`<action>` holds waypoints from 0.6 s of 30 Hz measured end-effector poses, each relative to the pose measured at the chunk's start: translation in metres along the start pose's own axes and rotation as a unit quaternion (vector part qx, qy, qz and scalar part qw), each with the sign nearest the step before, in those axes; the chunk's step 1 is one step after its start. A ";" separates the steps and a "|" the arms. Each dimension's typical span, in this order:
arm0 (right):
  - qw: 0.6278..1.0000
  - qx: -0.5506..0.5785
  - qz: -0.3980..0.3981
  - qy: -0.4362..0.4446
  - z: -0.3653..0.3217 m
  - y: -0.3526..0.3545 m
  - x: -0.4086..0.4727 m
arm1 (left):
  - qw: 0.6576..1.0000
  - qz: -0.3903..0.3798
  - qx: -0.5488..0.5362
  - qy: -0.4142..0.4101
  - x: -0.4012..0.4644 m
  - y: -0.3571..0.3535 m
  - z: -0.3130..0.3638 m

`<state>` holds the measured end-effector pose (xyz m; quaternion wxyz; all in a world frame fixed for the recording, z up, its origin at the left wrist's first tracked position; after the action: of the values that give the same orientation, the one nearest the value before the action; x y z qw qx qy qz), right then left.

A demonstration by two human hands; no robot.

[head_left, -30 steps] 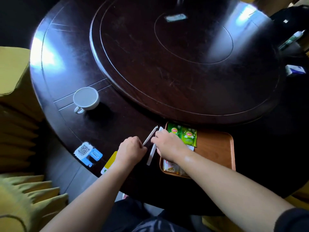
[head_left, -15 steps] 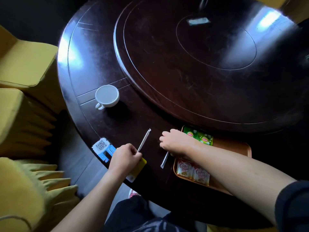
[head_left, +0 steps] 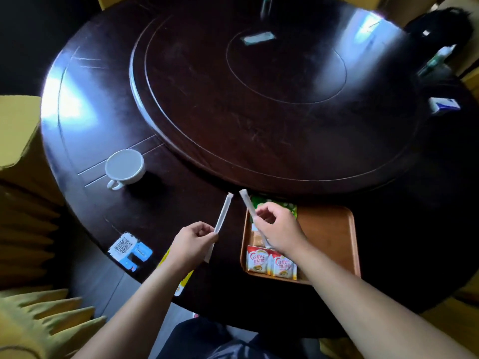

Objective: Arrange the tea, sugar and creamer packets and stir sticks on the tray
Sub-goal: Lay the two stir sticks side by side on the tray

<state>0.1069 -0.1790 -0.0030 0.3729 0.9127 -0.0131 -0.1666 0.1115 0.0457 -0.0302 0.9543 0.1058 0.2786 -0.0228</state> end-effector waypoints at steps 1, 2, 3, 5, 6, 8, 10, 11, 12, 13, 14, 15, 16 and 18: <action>0.999 0.008 0.010 -0.029 0.015 0.008 -0.005 | 1.000 -0.013 0.002 -0.003 -0.001 -0.013 0.004; 0.998 0.014 0.017 -0.058 0.030 0.016 -0.011 | 1.000 -0.028 0.001 -0.006 -0.003 -0.027 0.008; 0.996 0.021 0.022 -0.085 0.046 0.025 -0.016 | 0.999 -0.045 -0.001 -0.009 -0.005 -0.041 0.012; 0.990 0.038 0.028 -0.131 0.073 0.040 -0.026 | 0.997 -0.080 0.000 -0.009 -0.009 -0.069 0.018; 0.987 0.041 0.030 -0.152 0.085 0.047 -0.031 | 0.995 -0.098 0.001 -0.006 -0.012 -0.082 0.020; 0.979 0.052 0.034 -0.192 0.106 0.060 -0.041 | 0.992 -0.126 0.000 0.003 -0.016 -0.109 0.024; 0.972 0.062 0.038 -0.223 0.123 0.071 -0.049 | 0.988 -0.151 0.013 0.005 -0.021 -0.136 0.028; 0.969 0.060 0.043 -0.237 0.131 0.076 -0.053 | 0.986 -0.163 0.026 0.006 -0.024 -0.149 0.030; 0.965 0.060 0.049 -0.250 0.139 0.080 -0.055 | 0.984 -0.173 0.039 0.008 -0.025 -0.161 0.032; 0.962 0.062 0.054 -0.261 0.146 0.085 -0.058 | 0.982 -0.181 0.047 0.012 -0.027 -0.173 0.033; 0.959 0.065 0.059 -0.269 0.152 0.089 -0.059 | 0.981 -0.188 0.053 0.018 -0.028 -0.184 0.034; 0.957 0.065 0.061 -0.275 0.157 0.092 -0.060 | 0.980 -0.190 0.059 0.024 -0.028 -0.195 0.033; 0.956 0.061 0.062 -0.281 0.162 0.094 -0.060 | 0.979 -0.188 0.068 0.030 -0.028 -0.205 0.033; 0.952 0.043 0.065 -0.296 0.170 0.097 -0.056 | 0.979 -0.183 0.085 0.040 -0.026 -0.223 0.032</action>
<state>0.0106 -0.3561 -0.0337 0.3231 0.8346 -0.1895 -0.4039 0.0837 -0.1790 -0.0320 0.9095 0.1346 0.3283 -0.2164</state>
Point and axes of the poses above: each hand's wrist, its own x-axis towards the middle knuckle, its own y-axis out of the back of the hand, z = x × y, the point moved 2 cm from there along x, towards the middle knuckle, and after that the axes turned 15 degrees about -x, right-handed, at the moved point
